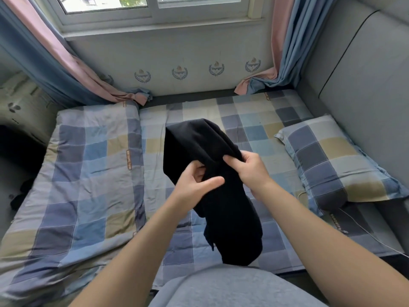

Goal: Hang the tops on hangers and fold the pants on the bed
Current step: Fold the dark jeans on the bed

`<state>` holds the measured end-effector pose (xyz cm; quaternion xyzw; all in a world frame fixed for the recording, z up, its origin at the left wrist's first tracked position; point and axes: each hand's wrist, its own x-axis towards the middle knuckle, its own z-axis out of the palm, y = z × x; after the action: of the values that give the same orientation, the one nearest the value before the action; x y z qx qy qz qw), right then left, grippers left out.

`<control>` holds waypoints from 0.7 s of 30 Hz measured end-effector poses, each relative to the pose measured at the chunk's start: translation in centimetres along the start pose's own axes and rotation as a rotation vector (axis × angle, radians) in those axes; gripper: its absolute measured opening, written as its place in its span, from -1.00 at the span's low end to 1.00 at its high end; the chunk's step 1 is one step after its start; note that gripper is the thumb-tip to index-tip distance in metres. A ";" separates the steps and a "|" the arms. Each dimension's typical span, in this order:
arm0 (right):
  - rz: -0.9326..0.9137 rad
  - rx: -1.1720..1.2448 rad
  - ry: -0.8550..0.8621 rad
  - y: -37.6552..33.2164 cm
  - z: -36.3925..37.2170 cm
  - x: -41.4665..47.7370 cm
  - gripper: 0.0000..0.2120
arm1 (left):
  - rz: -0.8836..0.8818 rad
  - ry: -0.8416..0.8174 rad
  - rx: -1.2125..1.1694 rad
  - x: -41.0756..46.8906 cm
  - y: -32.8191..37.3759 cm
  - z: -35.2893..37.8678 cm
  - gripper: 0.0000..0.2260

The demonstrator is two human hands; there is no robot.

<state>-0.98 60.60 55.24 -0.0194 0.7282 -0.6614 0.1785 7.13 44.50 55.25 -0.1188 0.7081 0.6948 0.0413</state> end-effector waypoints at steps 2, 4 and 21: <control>0.010 0.036 0.022 -1.4 0.1 0.1 -0.83 | -0.059 0.000 0.054 -0.4 -1.4 0.9 -0.39; 0.047 0.109 0.059 -2.6 0.2 0.3 -0.83 | -0.166 0.001 0.096 -0.9 -2.7 1.7 -0.30; 0.238 -0.200 -0.560 6.1 -2.9 -5.6 0.04 | -0.417 0.367 -0.435 2.3 0.3 -0.3 -0.82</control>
<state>4.66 65.57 50.83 -0.1326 0.7093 -0.5302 0.4452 4.86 43.97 55.01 -0.3898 0.4998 0.7730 0.0280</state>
